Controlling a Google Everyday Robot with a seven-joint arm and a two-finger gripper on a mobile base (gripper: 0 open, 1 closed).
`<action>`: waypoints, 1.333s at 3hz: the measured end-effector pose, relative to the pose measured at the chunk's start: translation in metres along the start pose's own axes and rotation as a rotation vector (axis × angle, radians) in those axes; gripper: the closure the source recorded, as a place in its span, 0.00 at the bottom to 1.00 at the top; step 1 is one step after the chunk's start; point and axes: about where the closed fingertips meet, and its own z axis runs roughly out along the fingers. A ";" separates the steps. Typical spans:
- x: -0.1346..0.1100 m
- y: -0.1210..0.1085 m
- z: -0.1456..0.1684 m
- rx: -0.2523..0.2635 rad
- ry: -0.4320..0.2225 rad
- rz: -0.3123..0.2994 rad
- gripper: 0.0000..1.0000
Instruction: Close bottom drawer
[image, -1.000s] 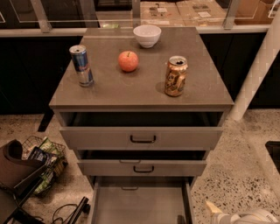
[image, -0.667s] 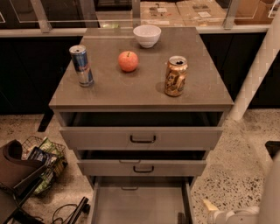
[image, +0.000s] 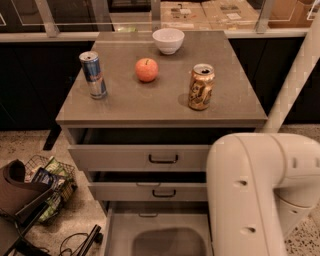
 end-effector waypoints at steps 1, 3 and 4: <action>-0.028 0.009 0.035 0.067 -0.015 0.018 0.00; -0.030 0.015 0.058 0.067 -0.047 0.034 0.00; -0.033 0.016 0.072 0.075 -0.077 0.034 0.00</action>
Offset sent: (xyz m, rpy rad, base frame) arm -0.0042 0.0234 -0.0197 0.0118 -0.0331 -0.0153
